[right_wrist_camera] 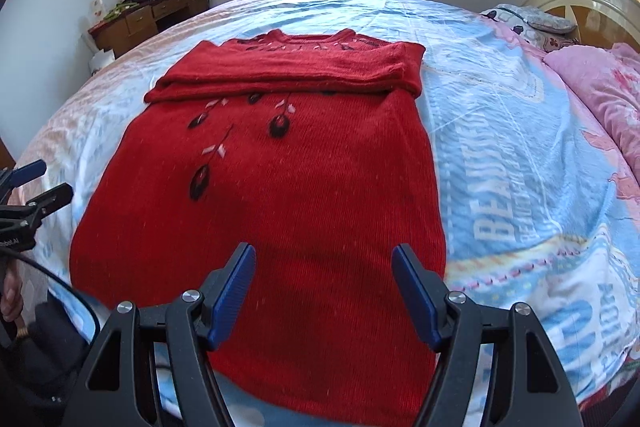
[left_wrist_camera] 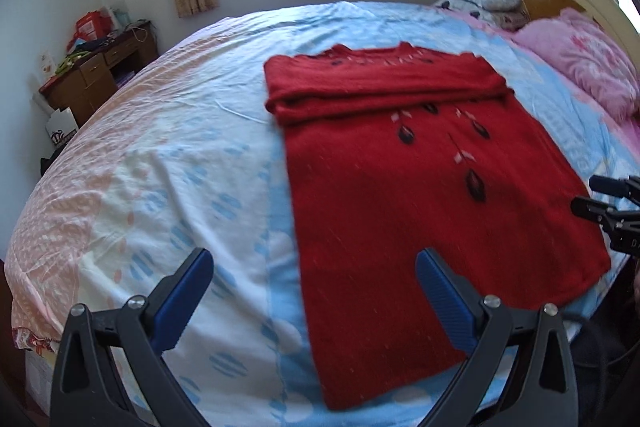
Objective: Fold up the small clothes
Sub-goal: 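Move both tools to the sweater hem and close them on it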
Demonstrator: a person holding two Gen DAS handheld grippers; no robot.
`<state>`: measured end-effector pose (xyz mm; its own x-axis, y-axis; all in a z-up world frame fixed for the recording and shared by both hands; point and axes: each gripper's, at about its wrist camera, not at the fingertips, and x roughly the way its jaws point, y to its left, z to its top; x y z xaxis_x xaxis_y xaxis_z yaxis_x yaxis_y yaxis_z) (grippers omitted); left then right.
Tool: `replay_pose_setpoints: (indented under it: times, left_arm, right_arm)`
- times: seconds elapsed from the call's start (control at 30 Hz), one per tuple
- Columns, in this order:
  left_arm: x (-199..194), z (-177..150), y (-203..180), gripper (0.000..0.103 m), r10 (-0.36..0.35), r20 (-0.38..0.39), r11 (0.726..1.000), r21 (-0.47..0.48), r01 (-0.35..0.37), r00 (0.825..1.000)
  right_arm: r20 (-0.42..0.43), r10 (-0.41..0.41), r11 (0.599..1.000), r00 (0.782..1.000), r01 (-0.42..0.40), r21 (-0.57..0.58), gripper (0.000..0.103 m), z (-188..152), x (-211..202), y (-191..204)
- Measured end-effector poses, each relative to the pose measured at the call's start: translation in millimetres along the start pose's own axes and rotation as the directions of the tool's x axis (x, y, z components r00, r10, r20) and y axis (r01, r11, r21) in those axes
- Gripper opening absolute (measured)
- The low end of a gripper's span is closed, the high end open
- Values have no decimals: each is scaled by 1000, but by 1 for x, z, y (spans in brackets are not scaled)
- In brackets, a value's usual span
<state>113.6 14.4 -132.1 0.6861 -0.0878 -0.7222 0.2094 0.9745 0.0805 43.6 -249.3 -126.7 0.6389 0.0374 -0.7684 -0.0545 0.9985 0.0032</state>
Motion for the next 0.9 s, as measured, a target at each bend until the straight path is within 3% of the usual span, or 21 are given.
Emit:
replay_pose_setpoints:
  times: [0.4,0.9]
  left_arm:
    - [1,-26,-23,103,-70,-113,997,24,73,991]
    - [15,-37,-11,98,-144,-226,989,-64,133,963]
  right_arm:
    - [-48,4,999,999,-2,44,71,-26,1,-4]
    - [-73,-17,996,997,24,90,71,-46,-6,-23]
